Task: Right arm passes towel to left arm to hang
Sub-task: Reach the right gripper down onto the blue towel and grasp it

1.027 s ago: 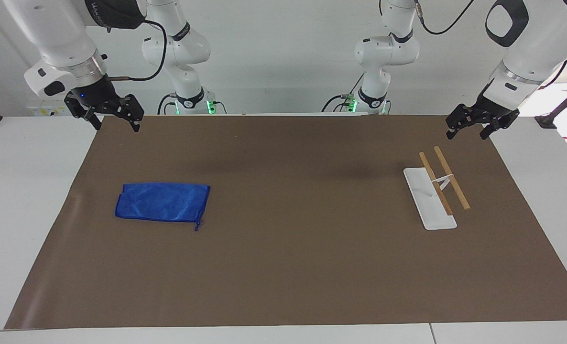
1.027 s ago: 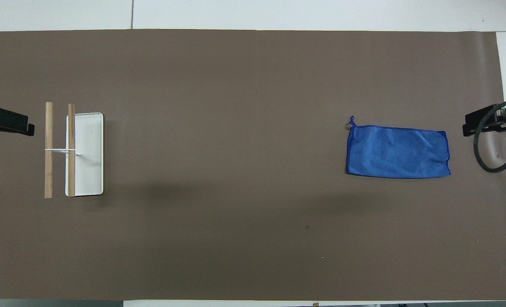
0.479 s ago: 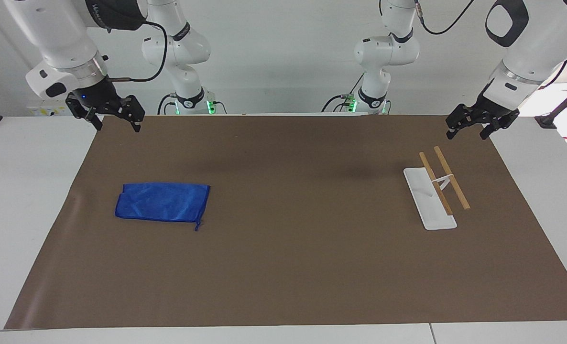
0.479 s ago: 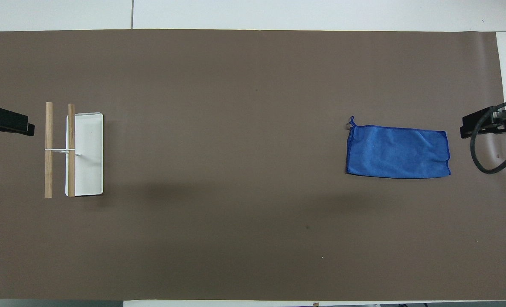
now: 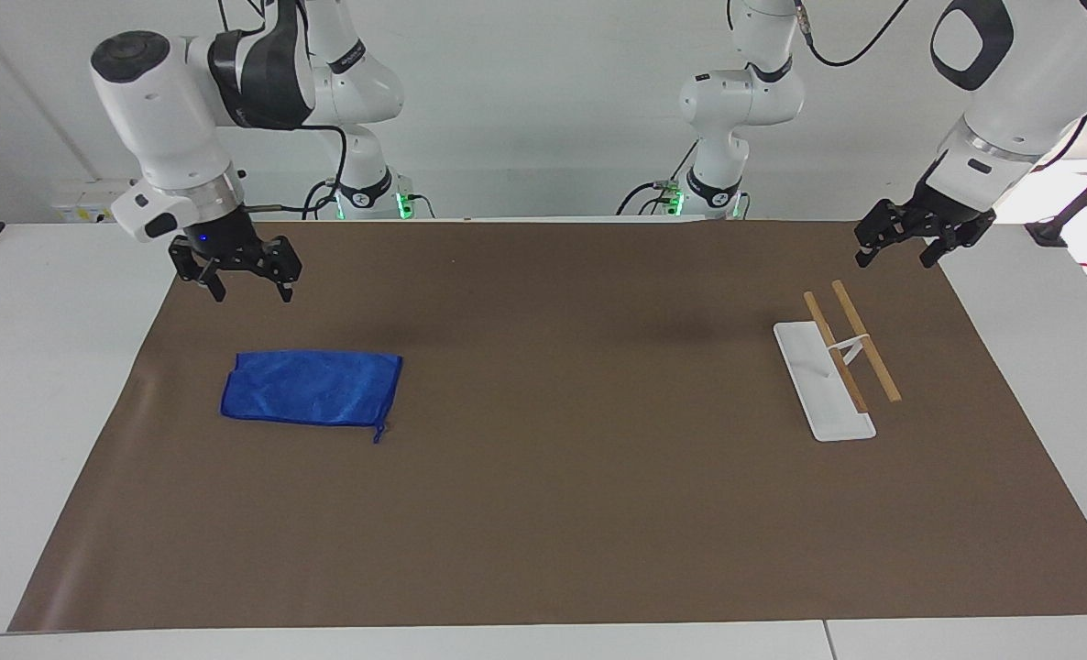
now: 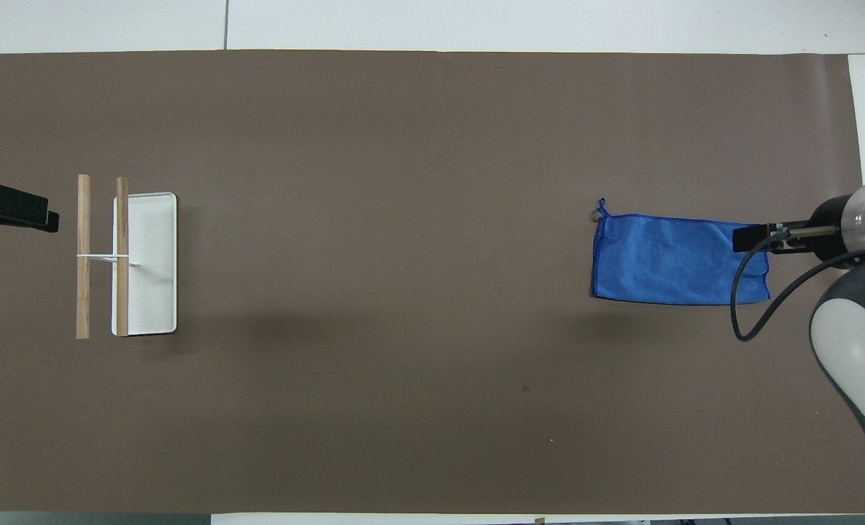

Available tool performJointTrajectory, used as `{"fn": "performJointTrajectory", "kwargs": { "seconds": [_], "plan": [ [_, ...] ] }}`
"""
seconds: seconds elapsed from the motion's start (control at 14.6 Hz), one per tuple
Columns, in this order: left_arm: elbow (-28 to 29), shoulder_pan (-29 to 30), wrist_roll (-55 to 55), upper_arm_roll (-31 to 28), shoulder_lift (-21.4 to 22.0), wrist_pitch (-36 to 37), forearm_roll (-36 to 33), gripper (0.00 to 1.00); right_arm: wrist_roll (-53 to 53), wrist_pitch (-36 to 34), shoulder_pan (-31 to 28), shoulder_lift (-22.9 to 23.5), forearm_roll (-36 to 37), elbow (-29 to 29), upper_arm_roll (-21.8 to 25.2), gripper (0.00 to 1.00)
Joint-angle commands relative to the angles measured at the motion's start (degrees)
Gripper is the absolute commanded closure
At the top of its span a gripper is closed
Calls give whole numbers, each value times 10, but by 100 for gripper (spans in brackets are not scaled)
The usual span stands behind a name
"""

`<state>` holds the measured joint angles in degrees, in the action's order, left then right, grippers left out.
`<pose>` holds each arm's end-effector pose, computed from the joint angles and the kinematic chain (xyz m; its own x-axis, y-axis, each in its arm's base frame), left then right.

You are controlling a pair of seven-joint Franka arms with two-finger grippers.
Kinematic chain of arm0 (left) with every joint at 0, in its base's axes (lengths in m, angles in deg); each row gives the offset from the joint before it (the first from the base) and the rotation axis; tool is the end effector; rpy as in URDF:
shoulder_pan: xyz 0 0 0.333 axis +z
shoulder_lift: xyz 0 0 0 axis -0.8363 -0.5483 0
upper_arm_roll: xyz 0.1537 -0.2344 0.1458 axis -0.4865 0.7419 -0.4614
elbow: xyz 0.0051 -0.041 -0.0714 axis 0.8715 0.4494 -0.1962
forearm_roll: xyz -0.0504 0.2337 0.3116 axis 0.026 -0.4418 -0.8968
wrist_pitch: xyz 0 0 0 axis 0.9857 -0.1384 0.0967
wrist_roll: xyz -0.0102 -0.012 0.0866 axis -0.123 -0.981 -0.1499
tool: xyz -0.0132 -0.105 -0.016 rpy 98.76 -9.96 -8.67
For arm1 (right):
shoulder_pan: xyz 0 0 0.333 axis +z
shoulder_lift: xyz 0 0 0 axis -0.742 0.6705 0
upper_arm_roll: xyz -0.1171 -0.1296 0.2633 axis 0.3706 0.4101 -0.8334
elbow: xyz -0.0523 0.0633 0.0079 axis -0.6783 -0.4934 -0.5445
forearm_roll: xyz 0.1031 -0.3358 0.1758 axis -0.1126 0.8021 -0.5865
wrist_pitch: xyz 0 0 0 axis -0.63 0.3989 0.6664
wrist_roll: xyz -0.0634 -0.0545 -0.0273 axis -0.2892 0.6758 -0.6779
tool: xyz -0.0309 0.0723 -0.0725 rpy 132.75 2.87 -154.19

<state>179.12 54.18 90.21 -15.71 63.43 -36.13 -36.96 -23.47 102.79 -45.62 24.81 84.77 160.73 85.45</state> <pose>0.5513 0.0001 0.6084 0.9972 -0.0740 -0.0087 -0.0737 -0.9966 0.0360 0.5127 -0.0318 0.4827 0.9983 0.0063 0.0581 0.0048 -0.9996 0.0265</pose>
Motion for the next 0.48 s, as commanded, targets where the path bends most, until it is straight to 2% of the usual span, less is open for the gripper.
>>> {"fn": "performJointTrajectory", "kwargs": {
  "seconds": [0.0,0.27,0.41],
  "plan": [
    [14,1,3,0,11,-10,-9,0,-62,85,-32,28,-12,59,-1,0],
    [14,1,3,0,11,-10,-9,0,-93,256,-38,84,-29,135,-1,0],
    [14,1,3,0,11,-10,-10,0,-107,289,-39,104,-30,142,-2,0]
  ]
}}
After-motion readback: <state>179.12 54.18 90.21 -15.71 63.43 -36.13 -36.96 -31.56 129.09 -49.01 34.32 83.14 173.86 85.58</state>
